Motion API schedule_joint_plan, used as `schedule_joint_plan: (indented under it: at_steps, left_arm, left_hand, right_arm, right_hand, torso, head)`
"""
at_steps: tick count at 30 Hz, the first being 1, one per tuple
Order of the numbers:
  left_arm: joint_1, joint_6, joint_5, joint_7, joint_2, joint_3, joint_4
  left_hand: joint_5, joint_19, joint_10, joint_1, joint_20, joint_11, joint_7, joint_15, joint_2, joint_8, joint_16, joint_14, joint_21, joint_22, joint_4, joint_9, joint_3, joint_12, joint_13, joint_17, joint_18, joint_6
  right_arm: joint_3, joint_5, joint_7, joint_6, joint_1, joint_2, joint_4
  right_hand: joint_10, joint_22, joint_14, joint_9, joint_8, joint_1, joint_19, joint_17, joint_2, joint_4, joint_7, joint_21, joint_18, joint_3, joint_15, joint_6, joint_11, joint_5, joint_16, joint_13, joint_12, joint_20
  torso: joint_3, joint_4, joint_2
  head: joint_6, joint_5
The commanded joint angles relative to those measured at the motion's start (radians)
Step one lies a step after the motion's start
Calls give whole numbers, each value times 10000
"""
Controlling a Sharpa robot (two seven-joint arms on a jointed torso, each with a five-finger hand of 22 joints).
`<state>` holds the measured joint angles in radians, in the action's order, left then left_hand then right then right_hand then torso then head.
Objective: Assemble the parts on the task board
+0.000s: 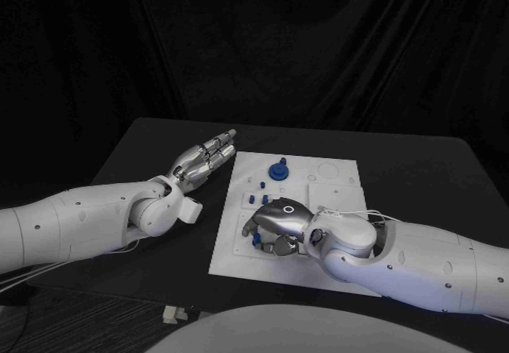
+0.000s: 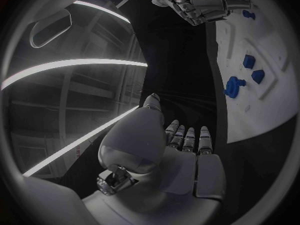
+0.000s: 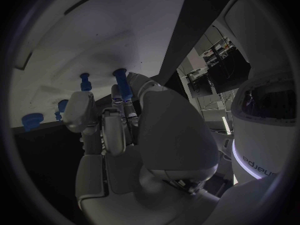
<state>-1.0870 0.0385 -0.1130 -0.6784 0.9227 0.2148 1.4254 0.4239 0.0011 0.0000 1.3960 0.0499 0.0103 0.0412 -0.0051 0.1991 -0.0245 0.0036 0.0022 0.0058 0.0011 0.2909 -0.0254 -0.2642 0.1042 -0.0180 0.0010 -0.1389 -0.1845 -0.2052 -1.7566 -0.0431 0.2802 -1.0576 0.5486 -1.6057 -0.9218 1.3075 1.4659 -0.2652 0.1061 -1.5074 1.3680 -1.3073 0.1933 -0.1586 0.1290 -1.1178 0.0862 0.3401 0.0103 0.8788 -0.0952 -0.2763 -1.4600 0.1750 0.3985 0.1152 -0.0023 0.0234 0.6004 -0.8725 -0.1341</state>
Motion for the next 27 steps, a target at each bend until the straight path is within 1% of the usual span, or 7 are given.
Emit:
schedule_joint_plan:
  at_steps: [1,9,12,15,18,22,27]
  left_arm:
    - [21,-151,42,-994,-21,-10,8]
    - [42,-162,42,-989,-26,-10,6]
    - [46,-164,42,-987,-26,-10,2]
    - [51,-172,42,-984,-30,-10,-11]
    - [55,-177,42,-983,-33,-10,-17]
    - [58,-181,42,-982,-30,-10,-14]
    - [61,-179,42,-987,-16,-10,10]
  left_hand:
    - [58,-11,7,89,56,-99,-19,81,-18,-42,-36,-22,-58,-11,-8,-19,61,-45,15,-10,158,-98]
    - [61,-11,7,96,65,-113,-5,92,-18,-50,-36,-22,-58,-11,-8,-25,63,-45,15,-10,162,-144]
    - [61,-11,7,96,65,-113,-5,92,-18,-50,-36,-22,-58,-11,-8,-25,63,-45,15,-10,162,-144]
    - [61,-11,7,96,65,-113,-5,92,-18,-50,-36,-22,-58,-11,-8,-25,63,-45,15,-10,162,-144]
    - [61,-11,7,96,65,-113,-5,92,-18,-50,-36,-22,-58,-11,-8,-25,63,-45,15,-10,162,-144]
    - [64,-11,6,101,76,-117,2,110,-19,-53,-36,-22,-58,-11,-7,-26,64,-54,17,-10,166,-160]
    - [65,-11,6,103,84,-114,2,123,-20,-54,-36,-22,-58,-11,-6,-26,64,-56,17,-10,170,-166]
  right_arm:
    - [-8,-97,-378,-337,38,13,-14]
    - [-8,-258,-524,-295,42,106,-77]
    - [-8,-271,-484,-175,40,194,-143]
    - [-7,-278,-427,31,29,347,-278]
    - [-6,-282,-368,371,-32,533,-454]
    - [-6,-285,-180,1099,-280,891,-775]
    - [-6,-31,184,2158,-903,1655,-1374]
  right_hand:
    - [437,1325,217,14,-89,196,-114,-265,97,3,-56,163,119,-148,25,-214,-82,275,46,33,-22,12]
    - [1790,1216,48,159,-321,443,-355,-39,65,-227,-291,647,208,-1273,-8,-941,-146,1490,148,325,280,-18]
    - [2349,1194,13,312,-382,504,-395,10,299,-790,-398,772,214,-1935,-18,-1399,-160,2086,165,387,392,3]
    - [2657,1185,-16,423,-365,413,-412,53,545,-1341,-448,852,223,-2294,-19,-1592,-157,2239,179,438,562,1]
    - [2819,1176,-31,491,-423,597,-436,77,726,-1371,-503,899,230,-2506,-22,-1777,-153,2267,190,424,542,-4]
    - [3327,1160,-54,893,-498,992,-488,91,973,-1407,-655,986,238,-3582,-11,-2975,-173,2246,194,346,422,-3]
    - [3341,1236,39,834,-329,1435,-337,-76,1017,-1417,-732,714,191,-3987,-39,-2485,-138,2242,95,328,526,-20]
  torso:
    - [-1,0,0]
    - [-2,-3,-4]
    - [-2,-4,-4]
    - [0,-4,-4]
    - [1,-2,-5]
    - [1,2,-5]
    - [2,1,-10]
  head:
    - [-1,13]
    - [-1,9]
    - [-1,6]
    - [-1,15]
    - [-1,38]
    - [-1,108]
    - [-1,180]
